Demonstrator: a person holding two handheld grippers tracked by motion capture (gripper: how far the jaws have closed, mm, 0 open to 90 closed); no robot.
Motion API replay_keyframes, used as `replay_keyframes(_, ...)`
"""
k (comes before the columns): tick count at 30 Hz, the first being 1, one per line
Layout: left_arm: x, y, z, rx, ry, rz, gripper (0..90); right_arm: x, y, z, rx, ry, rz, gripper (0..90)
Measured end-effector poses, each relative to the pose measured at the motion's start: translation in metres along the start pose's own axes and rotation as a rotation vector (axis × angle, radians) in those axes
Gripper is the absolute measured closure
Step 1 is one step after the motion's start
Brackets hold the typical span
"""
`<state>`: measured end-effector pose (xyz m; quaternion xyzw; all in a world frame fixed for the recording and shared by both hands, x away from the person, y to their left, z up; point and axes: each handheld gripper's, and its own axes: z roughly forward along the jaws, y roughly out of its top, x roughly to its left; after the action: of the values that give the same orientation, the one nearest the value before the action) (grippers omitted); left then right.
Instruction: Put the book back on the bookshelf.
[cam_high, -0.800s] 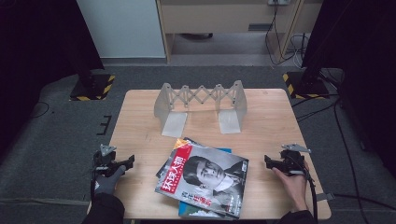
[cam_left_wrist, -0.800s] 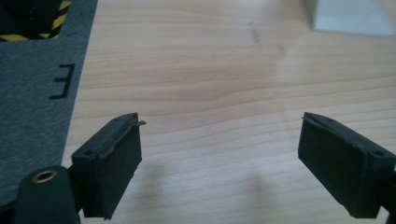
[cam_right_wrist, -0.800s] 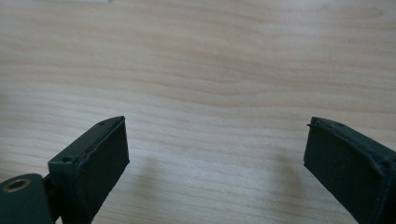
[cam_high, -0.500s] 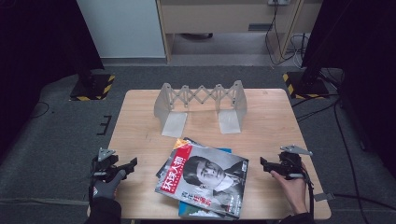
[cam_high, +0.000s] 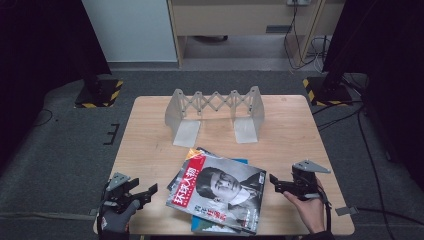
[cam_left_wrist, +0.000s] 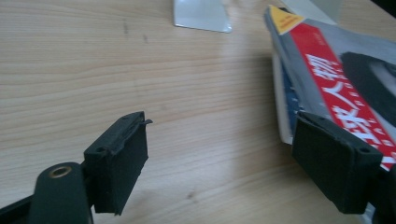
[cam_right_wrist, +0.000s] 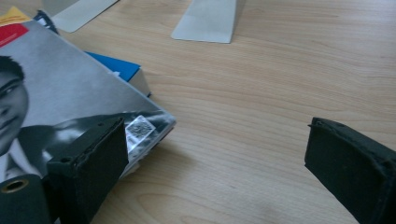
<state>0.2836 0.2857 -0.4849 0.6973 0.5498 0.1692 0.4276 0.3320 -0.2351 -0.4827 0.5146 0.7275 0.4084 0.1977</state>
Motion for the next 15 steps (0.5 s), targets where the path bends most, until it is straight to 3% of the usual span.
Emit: replay_keyframes(15, -0.044, -0.014, 0.002, 0.028, -0.116, 0.044, 18.9, 0.029, 0.005, -0.003, -0.014, 0.082, -0.034, 6.2)
